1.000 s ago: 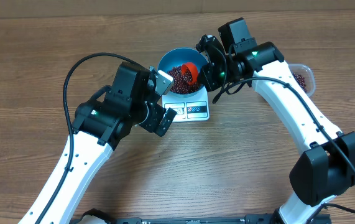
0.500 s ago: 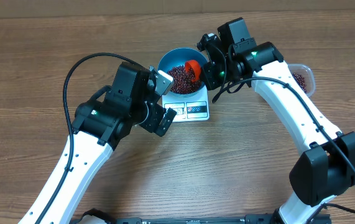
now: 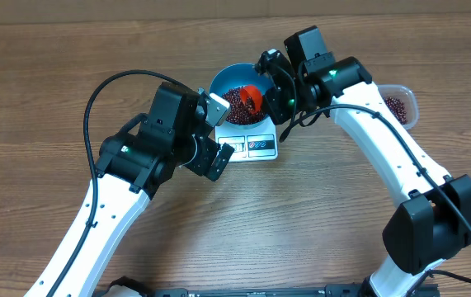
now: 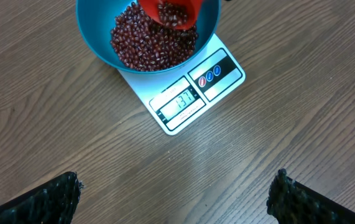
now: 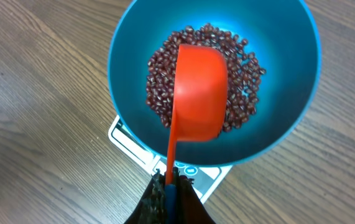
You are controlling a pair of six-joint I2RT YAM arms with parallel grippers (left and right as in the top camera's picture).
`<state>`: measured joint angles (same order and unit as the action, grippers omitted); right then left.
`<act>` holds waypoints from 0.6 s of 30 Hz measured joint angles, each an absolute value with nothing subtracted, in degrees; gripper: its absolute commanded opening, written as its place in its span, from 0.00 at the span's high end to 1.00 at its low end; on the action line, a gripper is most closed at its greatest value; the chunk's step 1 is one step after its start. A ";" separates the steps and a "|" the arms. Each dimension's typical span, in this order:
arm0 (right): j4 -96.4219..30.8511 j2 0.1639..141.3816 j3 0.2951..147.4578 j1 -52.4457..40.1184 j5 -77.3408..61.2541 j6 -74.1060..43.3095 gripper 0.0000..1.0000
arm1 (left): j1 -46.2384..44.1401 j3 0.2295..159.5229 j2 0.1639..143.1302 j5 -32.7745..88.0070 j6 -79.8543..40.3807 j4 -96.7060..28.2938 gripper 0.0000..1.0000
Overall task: Scoop item into bowl and weigh 150g on scale
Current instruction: 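Tilt the scoop with right gripper to pour beans into the bowl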
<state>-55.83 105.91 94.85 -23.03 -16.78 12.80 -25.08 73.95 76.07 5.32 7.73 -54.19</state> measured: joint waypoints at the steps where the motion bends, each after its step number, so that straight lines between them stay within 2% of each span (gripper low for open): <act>1: -55.42 105.91 94.85 -23.20 -16.27 12.56 0.96 | -25.08 73.95 76.09 5.32 7.73 -54.19 0.00; 18: -53.98 105.80 94.85 -24.10 -13.45 10.76 0.96 | -25.08 73.95 76.09 5.32 7.73 -54.22 0.00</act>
